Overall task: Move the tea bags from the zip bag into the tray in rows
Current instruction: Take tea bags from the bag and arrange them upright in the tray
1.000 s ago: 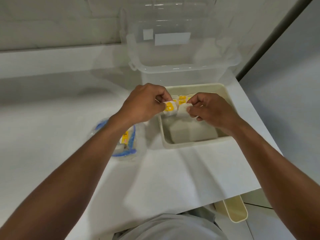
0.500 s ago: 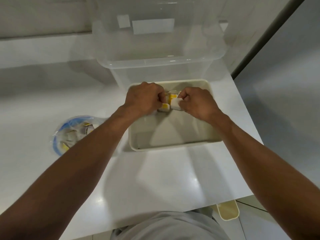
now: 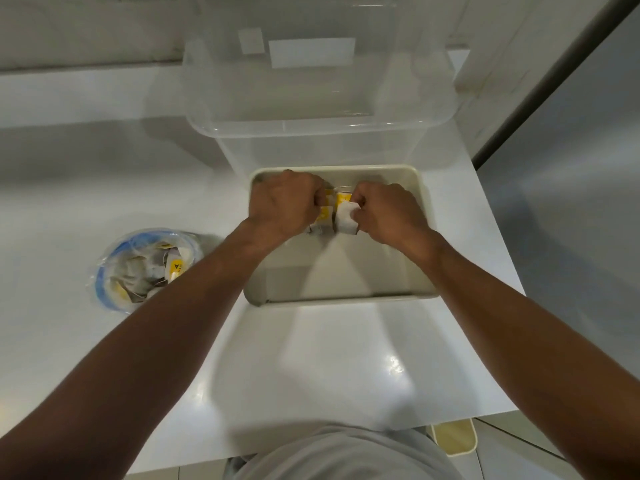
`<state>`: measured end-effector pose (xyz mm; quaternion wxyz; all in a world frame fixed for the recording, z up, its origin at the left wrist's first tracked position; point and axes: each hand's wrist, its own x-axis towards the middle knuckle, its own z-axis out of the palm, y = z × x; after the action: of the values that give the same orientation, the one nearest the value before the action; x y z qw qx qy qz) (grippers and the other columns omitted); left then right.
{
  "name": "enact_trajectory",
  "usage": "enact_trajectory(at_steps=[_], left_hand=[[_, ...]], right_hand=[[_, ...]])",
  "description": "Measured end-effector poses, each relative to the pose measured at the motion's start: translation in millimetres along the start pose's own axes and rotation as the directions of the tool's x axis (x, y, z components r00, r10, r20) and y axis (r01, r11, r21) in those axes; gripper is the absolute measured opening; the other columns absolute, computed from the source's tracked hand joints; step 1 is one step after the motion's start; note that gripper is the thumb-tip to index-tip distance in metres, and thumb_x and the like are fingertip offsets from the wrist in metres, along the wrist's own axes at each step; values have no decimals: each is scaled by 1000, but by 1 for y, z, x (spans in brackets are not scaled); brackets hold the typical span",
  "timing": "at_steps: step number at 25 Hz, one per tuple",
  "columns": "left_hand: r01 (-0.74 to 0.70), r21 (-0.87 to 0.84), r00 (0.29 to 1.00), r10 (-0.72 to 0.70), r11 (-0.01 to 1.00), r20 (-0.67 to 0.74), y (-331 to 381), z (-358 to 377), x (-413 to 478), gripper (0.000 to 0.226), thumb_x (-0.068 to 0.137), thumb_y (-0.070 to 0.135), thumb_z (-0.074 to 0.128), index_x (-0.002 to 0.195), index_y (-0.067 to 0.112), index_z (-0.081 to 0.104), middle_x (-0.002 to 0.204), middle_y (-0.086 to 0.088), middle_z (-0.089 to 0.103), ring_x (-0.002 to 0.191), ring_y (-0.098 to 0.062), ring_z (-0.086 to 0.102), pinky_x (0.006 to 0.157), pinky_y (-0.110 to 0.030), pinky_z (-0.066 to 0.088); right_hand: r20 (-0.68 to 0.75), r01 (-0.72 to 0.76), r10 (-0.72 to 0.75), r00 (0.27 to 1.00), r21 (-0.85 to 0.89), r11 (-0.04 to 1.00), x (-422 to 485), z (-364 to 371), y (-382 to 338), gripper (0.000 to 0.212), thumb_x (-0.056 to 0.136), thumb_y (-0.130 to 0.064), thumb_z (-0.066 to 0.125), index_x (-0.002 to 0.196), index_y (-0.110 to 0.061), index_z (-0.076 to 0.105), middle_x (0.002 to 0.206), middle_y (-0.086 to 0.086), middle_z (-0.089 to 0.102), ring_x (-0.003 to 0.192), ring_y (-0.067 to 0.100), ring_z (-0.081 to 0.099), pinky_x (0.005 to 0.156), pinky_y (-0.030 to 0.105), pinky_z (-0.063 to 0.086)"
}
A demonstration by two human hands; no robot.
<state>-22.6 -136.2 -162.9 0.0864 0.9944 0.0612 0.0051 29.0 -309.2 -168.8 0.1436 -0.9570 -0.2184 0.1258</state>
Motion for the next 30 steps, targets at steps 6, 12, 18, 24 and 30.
enact_trajectory(at_steps=[6, 12, 18, 24, 30], left_hand=[[4, 146, 995, 10, 989, -96, 3, -1, -2, 17, 91, 30, 57, 101, 27, 70, 93, -3, 72, 87, -30, 67, 66, -29, 39], [-37, 229, 986, 72, 973, -149, 9, -10, -11, 4, 75, 26, 76, 76, 25, 72, 62, -4, 66, 56, -28, 63, 53, -25, 35], [-20, 345, 989, 70, 938, -133, 7, 5, -13, 13, 71, 36, 79, 66, 27, 72, 49, 4, 59, 41, -17, 57, 48, -19, 34], [-47, 201, 977, 87, 978, -196, 6, -6, -10, 5, 83, 21, 72, 80, 24, 74, 64, -8, 67, 57, -33, 64, 56, -29, 41], [-134, 328, 990, 138, 935, 12, 4, -21, -30, 29, 92, 46, 52, 101, 26, 70, 96, -2, 71, 90, -26, 68, 66, -29, 39]], right_hand=[[-82, 41, -44, 996, -36, 998, 5, 8, 2, 13, 92, -35, 59, 104, -29, 62, 98, 1, 69, 91, 26, 63, 70, 28, 39], [-150, 71, -90, 985, -127, 989, 3, 6, -4, 14, 91, -30, 60, 104, -27, 60, 101, 5, 67, 90, 31, 63, 75, 35, 49], [-105, 134, -153, 983, -168, 977, 0, 4, -4, 19, 91, -22, 61, 109, -23, 54, 100, 7, 65, 85, 31, 61, 64, 31, 39], [-95, 127, -142, 985, -152, 980, 0, 3, -5, 22, 90, -29, 64, 104, -21, 50, 98, 6, 66, 83, 30, 61, 64, 32, 40], [-141, 44, -71, 987, -185, 982, -18, -5, -5, 16, 88, -38, 57, 95, -25, 57, 89, 5, 67, 85, 33, 64, 67, 33, 48]])
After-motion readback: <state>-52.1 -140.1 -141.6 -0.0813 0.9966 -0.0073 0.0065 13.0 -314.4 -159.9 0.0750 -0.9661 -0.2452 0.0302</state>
